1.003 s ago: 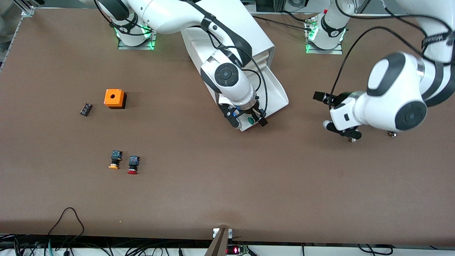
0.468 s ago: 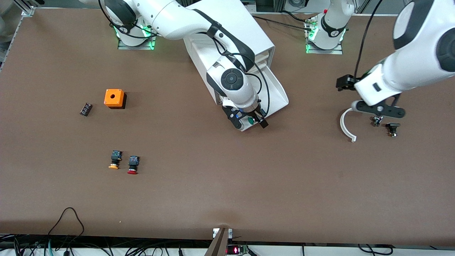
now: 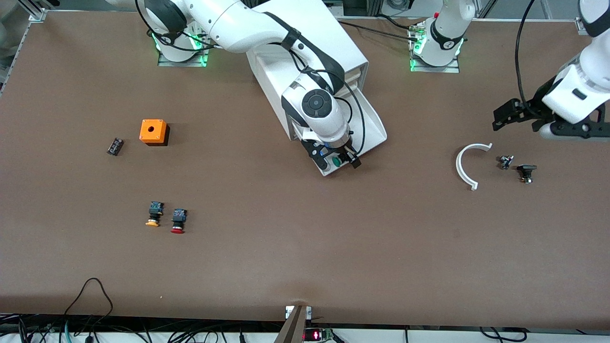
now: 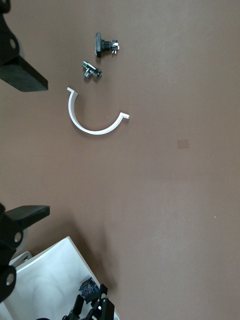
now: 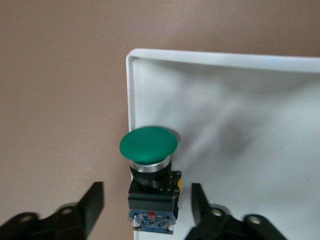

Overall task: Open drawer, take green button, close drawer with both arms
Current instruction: 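Lift the green button out of the drawer with the right gripper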

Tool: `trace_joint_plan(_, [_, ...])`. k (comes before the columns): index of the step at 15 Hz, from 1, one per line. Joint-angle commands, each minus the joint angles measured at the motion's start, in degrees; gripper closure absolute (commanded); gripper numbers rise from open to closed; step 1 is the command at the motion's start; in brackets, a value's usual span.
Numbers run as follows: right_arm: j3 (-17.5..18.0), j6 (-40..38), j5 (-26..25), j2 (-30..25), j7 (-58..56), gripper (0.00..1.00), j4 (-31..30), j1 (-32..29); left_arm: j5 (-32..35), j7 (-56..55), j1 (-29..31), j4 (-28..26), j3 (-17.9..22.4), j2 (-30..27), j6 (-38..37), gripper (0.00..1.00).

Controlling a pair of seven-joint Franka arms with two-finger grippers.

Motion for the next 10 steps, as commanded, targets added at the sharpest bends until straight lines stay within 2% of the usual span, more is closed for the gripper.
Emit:
trace_joint_plan(1, [-0.59,-0.37,-1.01,0.47,1.35,0.97,1.64,0.67,0.1,1.59,-0.72,-1.12,-0.14,-2.23,-2.02,0.0])
trace_joint_plan(2, [-0.59,-0.64,-1.01,0.21,1.44,1.0,1.64,0.67,1.32,3.43,-1.42,-0.94,0.21,-2.58,-2.47,0.0])
trace_joint_plan(4, [-0.5,-2.04,-0.92,0.03,1.53,1.0,1.9,0.67,1.86,8.87,-3.44,-0.94,4.23,-2.41,-2.47,0.0])
trace_joint_plan(10, [-0.42,-11.52,-0.66,-4.45,1.0,1.0,5.06,-0.55,1.69,7.93,-3.8,-0.15,4.17,-1.62,-4.05,0.0])
